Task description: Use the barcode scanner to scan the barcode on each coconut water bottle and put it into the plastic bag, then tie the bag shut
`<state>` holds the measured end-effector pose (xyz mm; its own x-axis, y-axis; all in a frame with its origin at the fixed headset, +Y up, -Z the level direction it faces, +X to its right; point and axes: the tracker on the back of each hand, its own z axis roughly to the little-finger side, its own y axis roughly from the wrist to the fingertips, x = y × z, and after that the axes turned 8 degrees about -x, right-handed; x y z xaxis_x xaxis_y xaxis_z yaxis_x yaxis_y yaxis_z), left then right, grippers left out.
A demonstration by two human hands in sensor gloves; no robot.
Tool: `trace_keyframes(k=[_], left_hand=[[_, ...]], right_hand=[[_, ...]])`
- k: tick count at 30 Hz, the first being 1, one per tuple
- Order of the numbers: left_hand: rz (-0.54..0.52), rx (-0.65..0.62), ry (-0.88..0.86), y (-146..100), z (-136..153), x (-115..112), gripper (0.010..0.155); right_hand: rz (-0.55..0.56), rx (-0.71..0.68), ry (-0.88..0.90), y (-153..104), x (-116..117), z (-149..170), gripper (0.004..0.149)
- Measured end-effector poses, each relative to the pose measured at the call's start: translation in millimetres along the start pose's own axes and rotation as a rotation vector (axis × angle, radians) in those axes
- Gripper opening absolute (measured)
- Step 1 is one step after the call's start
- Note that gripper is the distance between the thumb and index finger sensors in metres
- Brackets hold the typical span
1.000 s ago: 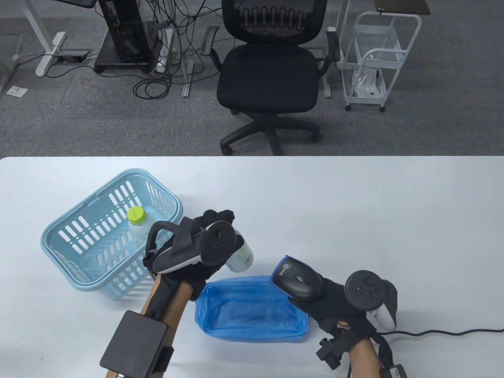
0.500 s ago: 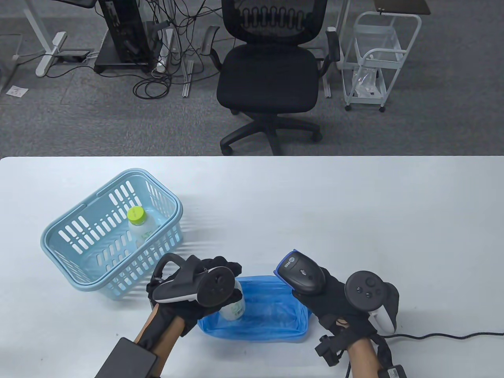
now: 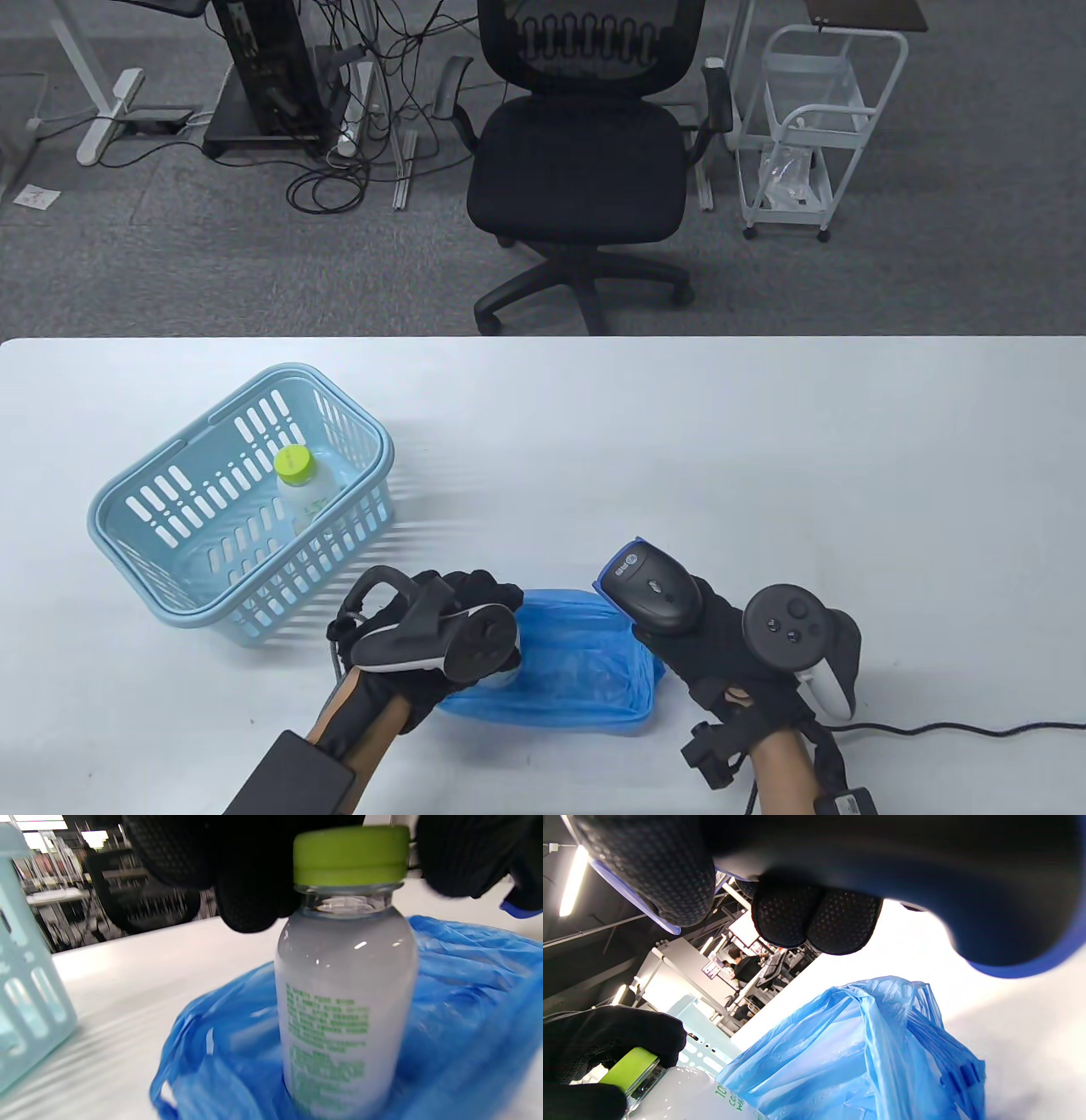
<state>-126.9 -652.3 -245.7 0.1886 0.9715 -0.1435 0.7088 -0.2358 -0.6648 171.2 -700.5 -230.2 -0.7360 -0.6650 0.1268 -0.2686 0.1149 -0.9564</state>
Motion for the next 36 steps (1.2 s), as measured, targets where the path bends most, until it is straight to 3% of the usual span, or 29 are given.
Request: trace_keyframes(k=[4, 7, 12, 18, 23, 28, 32, 36], left_hand=[[-0.134, 0.093, 0.007, -10.4, 28.6, 26.8, 0.071], [-0.13, 0.241, 0.094, -19.3, 69.2, 48.5, 0.069], [-0.068, 0.477, 0.141, -32.1, 146.0, 67.0, 0.066], [0.182, 0.62, 0.059, -25.6, 217.2, 45.5, 0.077], [0.307, 0.613, -0.068, -9.1, 243.9, 19.4, 0.087], [0.355, 0.606, -0.1, 5.4, 254.0, 3.4, 0.082], [0.342, 0.578, -0.019, 6.0, 250.9, 10.0, 0.07], [0.272, 0.584, -0.016, -8.6, 245.8, 22.4, 0.067]], right_hand=[[0.013, 0.004, -0.005, -1.9, -1.9, 0.8, 0.051], [0.021, 0.012, -0.009, -3.1, -3.4, 2.2, 0.051], [0.039, 0.039, -0.03, -4.9, -7.3, 6.7, 0.052], [0.051, 0.093, -0.045, -5.4, -11.0, 16.6, 0.052], [0.053, 0.126, -0.051, -5.8, -13.4, 24.1, 0.051], [0.059, 0.139, -0.054, -6.9, -14.7, 26.9, 0.051], [0.056, 0.14, -0.054, -6.8, -14.6, 26.6, 0.051], [0.047, 0.129, -0.06, -5.8, -12.9, 25.0, 0.051]])
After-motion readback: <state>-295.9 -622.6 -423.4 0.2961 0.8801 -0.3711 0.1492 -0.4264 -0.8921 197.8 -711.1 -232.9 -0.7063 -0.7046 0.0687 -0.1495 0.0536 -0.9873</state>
